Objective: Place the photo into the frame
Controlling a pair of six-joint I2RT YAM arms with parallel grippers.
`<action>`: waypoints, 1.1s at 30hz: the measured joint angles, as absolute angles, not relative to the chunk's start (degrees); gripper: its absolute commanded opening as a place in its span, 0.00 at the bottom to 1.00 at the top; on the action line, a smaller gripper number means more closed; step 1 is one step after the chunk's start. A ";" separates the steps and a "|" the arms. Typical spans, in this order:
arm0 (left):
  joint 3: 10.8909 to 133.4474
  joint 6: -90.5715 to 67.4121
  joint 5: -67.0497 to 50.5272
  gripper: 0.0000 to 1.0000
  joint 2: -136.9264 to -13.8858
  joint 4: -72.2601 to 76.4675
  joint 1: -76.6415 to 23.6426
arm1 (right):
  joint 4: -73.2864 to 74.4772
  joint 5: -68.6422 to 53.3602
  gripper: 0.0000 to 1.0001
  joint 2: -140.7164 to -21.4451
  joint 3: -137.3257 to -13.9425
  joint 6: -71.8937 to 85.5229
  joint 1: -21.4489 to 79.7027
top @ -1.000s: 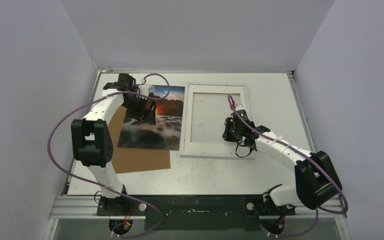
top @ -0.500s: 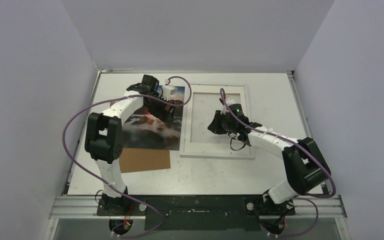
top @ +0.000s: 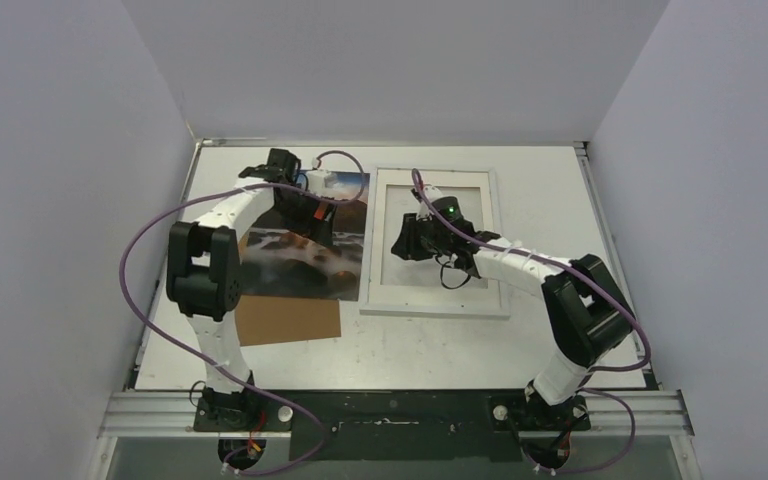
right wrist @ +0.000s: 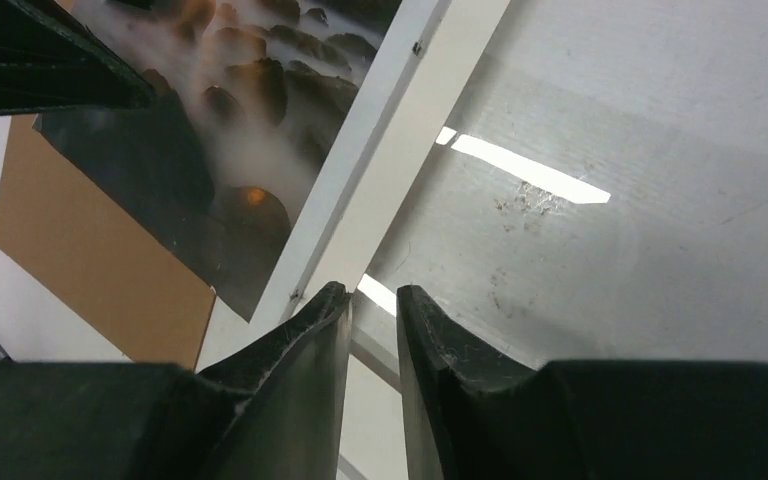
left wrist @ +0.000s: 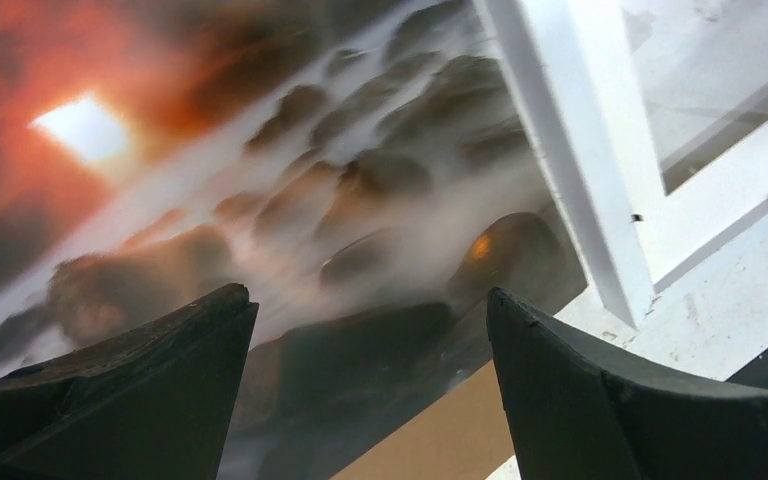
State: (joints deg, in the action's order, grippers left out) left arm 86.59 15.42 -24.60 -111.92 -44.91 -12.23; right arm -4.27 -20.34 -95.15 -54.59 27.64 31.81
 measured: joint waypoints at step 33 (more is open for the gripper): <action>98.87 15.70 -15.38 0.99 -117.12 -57.36 3.57 | 15.00 10.07 0.08 -98.04 -63.90 21.63 19.11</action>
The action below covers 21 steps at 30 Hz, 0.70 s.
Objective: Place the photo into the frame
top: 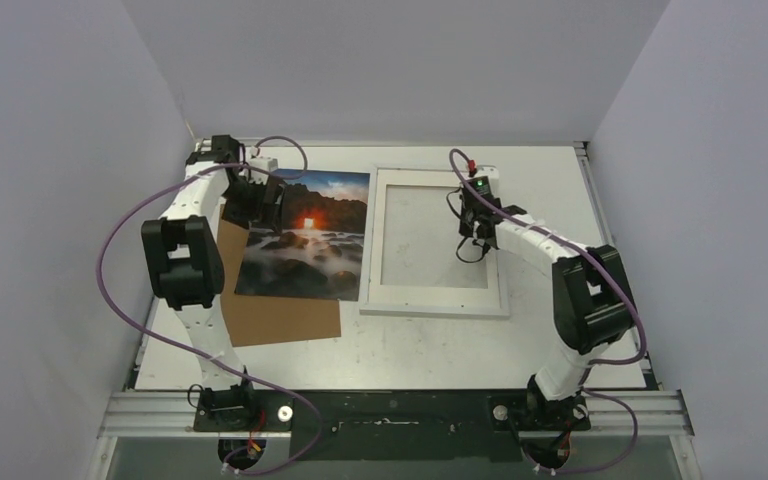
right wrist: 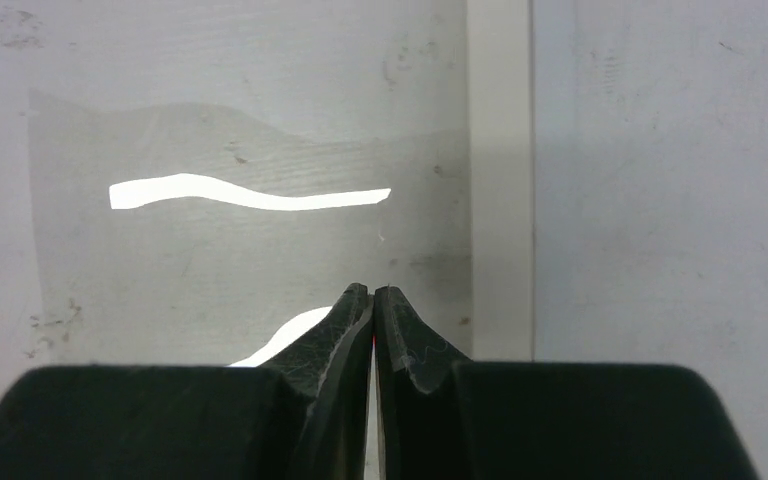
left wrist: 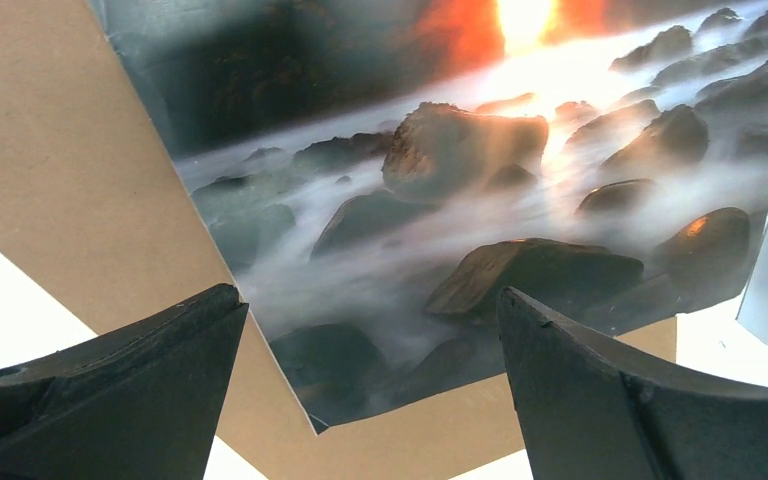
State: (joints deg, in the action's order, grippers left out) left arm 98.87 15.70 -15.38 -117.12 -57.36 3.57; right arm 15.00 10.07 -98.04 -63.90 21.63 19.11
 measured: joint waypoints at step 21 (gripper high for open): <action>87.31 18.61 -13.89 0.94 -116.03 -53.71 10.11 | 17.98 4.45 0.13 -128.42 -103.50 21.91 48.80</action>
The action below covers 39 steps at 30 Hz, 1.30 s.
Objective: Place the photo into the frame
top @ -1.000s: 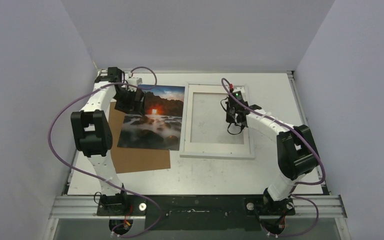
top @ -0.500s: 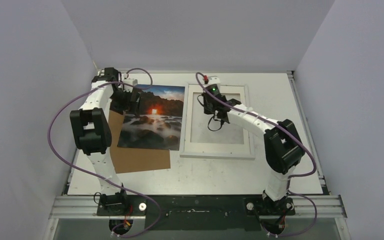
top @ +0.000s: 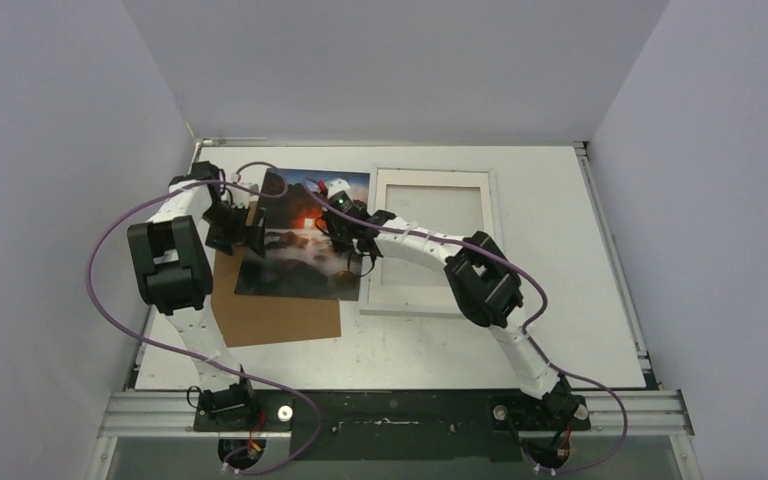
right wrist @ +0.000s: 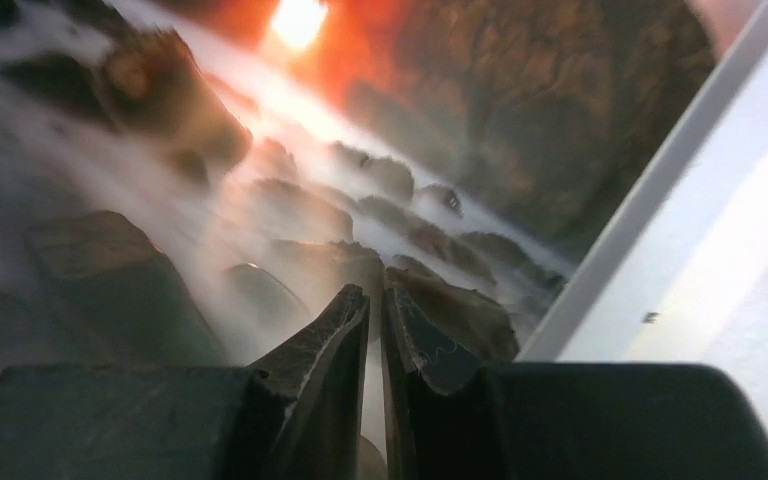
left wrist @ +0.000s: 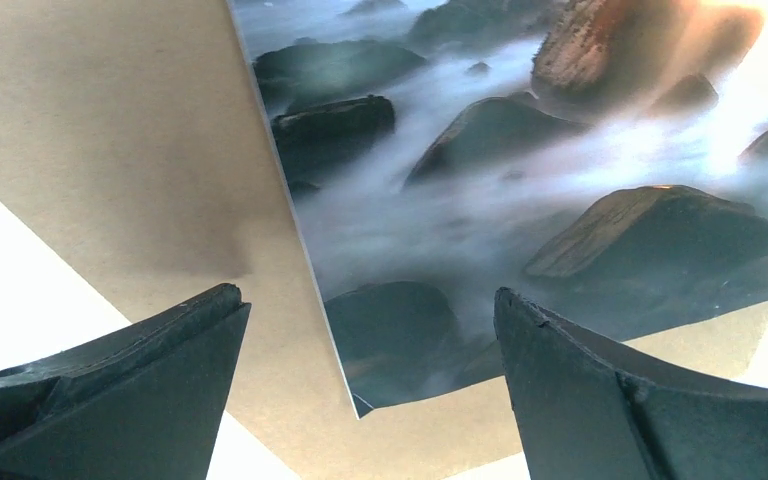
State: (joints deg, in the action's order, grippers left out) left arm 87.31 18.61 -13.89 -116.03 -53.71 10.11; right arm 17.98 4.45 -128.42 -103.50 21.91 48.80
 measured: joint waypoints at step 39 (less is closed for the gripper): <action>78.46 22.94 -14.31 0.86 -111.55 -47.92 16.03 | 12.62 -6.26 0.10 -128.73 -94.80 30.35 49.19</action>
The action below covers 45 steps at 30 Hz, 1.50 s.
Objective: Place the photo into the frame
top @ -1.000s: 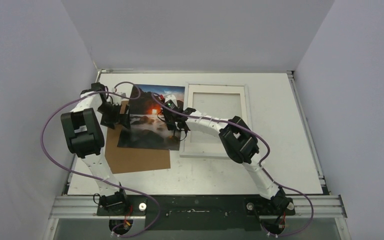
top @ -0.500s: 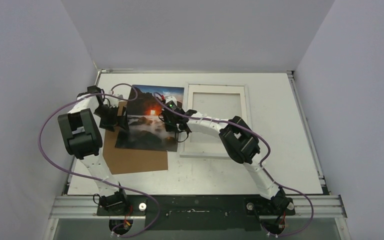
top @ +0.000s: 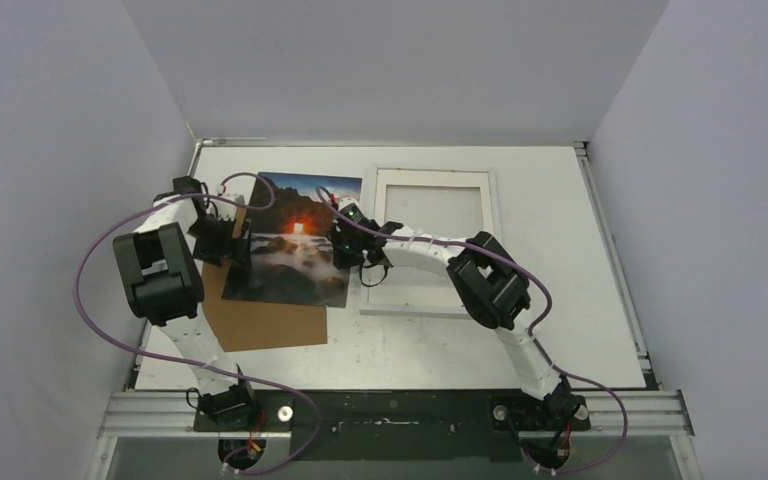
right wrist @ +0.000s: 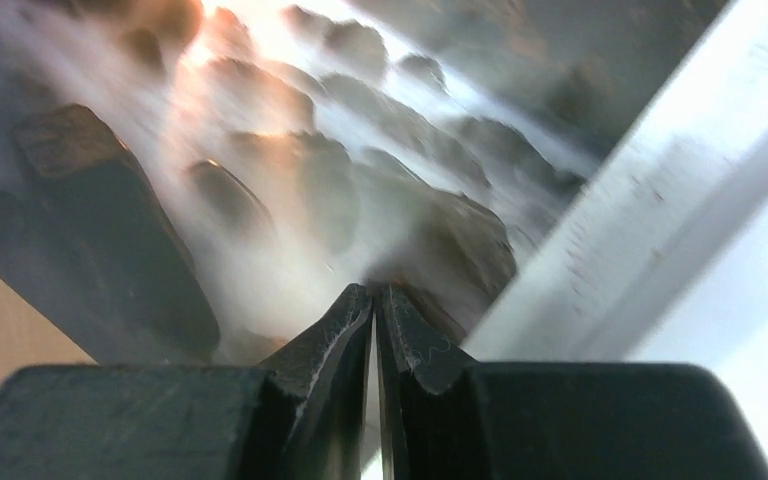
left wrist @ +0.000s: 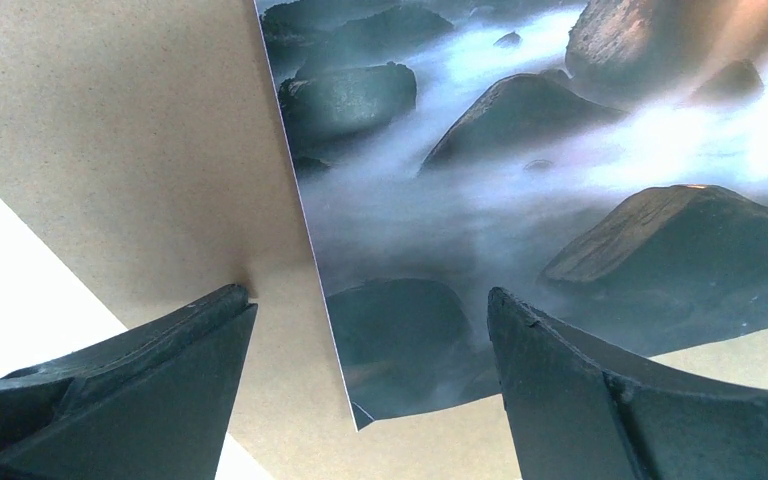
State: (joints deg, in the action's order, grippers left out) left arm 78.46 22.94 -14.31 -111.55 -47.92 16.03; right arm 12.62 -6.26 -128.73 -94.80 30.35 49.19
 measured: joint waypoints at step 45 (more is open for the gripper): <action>79.11 17.32 -31.46 0.83 -112.86 -48.66 15.46 | 11.09 -10.41 0.08 -125.58 -88.88 33.98 50.87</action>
